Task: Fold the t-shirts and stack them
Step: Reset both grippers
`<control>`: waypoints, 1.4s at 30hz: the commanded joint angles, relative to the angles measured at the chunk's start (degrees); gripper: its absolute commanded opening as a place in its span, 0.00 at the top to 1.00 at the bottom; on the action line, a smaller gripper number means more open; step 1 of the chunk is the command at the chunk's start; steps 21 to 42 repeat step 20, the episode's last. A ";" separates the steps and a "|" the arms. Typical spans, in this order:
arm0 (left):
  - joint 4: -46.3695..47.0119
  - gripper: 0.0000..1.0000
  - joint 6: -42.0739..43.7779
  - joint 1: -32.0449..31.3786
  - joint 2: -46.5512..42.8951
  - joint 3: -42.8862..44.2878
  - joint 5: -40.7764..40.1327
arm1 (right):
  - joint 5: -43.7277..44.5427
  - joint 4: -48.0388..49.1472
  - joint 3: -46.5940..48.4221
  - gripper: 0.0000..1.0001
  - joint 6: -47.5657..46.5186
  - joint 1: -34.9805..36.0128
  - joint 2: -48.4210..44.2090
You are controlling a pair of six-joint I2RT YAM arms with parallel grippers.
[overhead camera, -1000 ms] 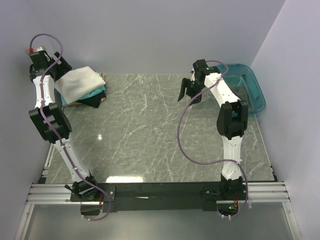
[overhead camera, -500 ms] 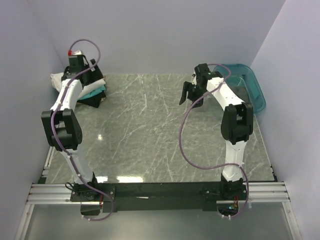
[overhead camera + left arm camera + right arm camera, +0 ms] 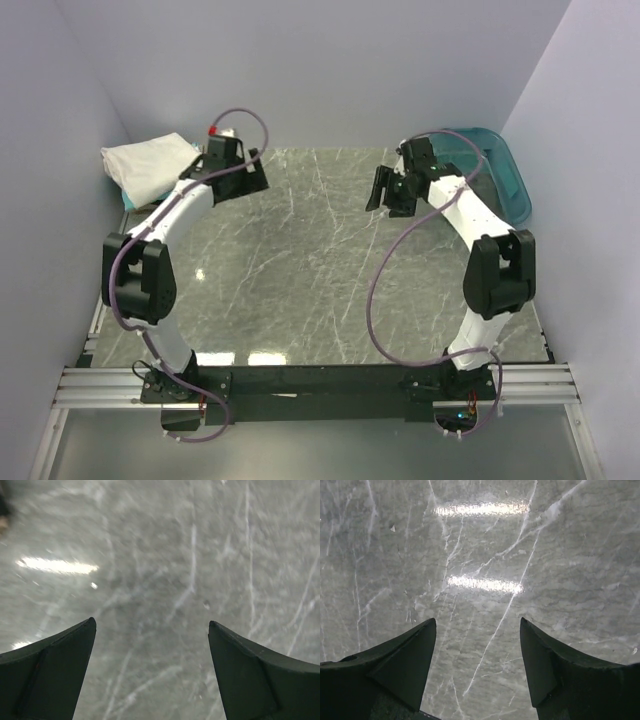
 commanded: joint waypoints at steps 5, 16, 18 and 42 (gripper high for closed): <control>0.58 0.01 -3.21 -5.44 -9.53 -5.05 -3.98 | 3.21 9.99 -8.99 0.26 -0.73 0.54 -11.65; 3.13 0.00 -7.52 -8.43 -20.78 -15.25 -8.82 | 7.60 14.49 -17.88 0.26 -2.84 0.54 -23.43; 2.52 0.01 -7.70 -8.78 -21.32 -15.78 -8.99 | 8.30 13.96 -18.40 0.26 -3.02 0.63 -25.97; 2.08 0.00 -7.79 -9.04 -21.75 -15.78 -9.61 | 9.70 14.30 -20.16 0.26 -3.02 0.54 -28.00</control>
